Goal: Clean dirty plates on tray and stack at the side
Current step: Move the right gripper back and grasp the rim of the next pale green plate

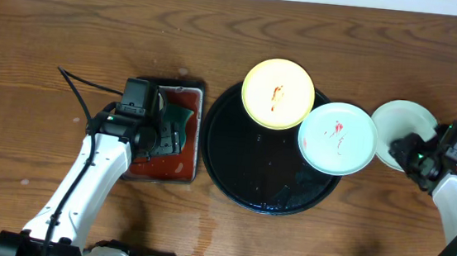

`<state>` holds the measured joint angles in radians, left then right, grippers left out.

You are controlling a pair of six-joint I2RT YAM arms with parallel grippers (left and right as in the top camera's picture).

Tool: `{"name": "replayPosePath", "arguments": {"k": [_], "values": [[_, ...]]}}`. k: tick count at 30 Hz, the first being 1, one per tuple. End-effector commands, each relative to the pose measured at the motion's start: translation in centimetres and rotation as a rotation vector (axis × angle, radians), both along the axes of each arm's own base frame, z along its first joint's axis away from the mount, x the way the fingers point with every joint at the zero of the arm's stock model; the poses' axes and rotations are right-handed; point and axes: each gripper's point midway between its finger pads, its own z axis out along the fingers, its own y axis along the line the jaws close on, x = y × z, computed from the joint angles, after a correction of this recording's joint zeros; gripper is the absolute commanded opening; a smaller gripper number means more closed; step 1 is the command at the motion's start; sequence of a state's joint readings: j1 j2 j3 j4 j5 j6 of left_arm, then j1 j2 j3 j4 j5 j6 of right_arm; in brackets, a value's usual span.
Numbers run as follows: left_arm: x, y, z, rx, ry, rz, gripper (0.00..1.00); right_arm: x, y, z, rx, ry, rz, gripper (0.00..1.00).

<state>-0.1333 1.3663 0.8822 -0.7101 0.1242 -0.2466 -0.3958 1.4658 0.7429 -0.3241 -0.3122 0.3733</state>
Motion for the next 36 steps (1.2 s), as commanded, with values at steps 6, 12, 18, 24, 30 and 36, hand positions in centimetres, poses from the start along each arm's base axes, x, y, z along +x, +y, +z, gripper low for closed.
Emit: {"name": "replayPosePath", "arguments": {"k": [6, 12, 18, 24, 30, 36], "values": [[0.1, 0.3, -0.1, 0.009, 0.004, 0.008, 0.78, 0.7, 4.0, 1.3, 0.102, -0.105, 0.233, 0.51], [0.1, 0.3, -0.1, 0.009, 0.004, 0.008, 0.78, -0.8, 5.0, 0.6, 0.124, -0.049, 0.283, 0.5], [0.1, 0.3, -0.1, 0.009, 0.004, 0.008, 0.78, -1.2, 6.7, 0.5, 0.138, -0.038, 0.348, 0.5], [0.1, 0.3, -0.1, 0.009, 0.004, 0.008, 0.78, -2.1, 5.7, -1.2, 0.036, 0.064, 0.295, 0.48], [0.1, 0.3, -0.1, 0.009, 0.004, 0.008, 0.78, -2.2, 4.6, -1.9, -0.043, 0.111, 0.235, 0.41], [0.1, 0.3, -0.1, 0.009, 0.004, 0.008, 0.78, -2.3, 4.6, -2.0, -0.043, 0.113, 0.235, 0.11]]}}
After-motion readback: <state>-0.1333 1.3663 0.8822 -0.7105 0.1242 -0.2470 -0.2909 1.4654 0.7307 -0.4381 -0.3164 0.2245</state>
